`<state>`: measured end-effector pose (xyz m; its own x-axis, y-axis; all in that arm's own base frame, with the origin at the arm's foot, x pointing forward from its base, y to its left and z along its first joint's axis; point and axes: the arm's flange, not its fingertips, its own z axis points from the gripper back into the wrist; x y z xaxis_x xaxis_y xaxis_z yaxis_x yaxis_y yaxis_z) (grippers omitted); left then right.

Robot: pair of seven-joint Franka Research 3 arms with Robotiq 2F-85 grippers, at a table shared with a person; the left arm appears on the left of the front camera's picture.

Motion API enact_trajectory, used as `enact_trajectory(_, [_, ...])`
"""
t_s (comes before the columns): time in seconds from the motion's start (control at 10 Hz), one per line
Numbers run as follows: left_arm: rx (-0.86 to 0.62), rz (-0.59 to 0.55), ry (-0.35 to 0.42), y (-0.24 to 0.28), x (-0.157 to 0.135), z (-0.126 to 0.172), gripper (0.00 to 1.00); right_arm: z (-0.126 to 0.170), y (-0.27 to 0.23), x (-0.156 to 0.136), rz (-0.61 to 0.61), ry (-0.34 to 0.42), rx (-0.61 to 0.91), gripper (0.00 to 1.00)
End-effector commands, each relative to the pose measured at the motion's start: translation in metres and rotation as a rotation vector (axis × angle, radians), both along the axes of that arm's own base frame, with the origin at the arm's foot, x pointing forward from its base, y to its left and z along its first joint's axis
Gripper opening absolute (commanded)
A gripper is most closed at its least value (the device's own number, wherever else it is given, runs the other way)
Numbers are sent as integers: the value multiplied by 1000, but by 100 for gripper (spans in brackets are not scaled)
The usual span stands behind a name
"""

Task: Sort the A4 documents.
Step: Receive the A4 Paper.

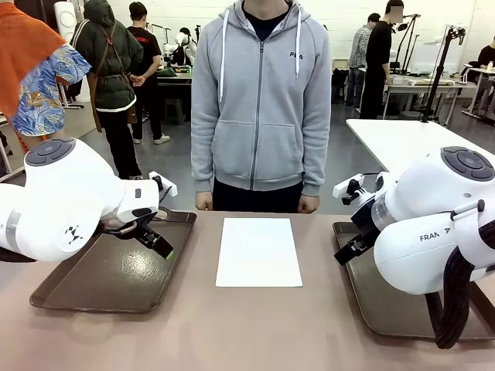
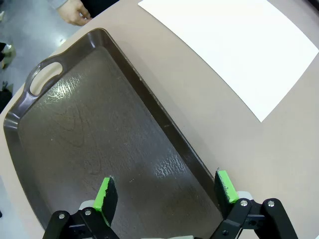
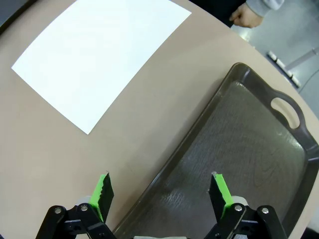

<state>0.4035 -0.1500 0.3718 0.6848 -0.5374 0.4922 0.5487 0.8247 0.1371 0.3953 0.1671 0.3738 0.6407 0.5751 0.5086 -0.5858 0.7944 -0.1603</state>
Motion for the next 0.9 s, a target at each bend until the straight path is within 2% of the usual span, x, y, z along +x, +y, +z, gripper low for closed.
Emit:
enact_trajectory(0.0, [0, 0, 0, 0, 0, 0, 100, 0, 0, 0, 0, 0, 1, 100])
enact_trajectory(0.8, [0, 0, 0, 0, 0, 0, 100, 0, 0, 0, 0, 0, 1, 100])
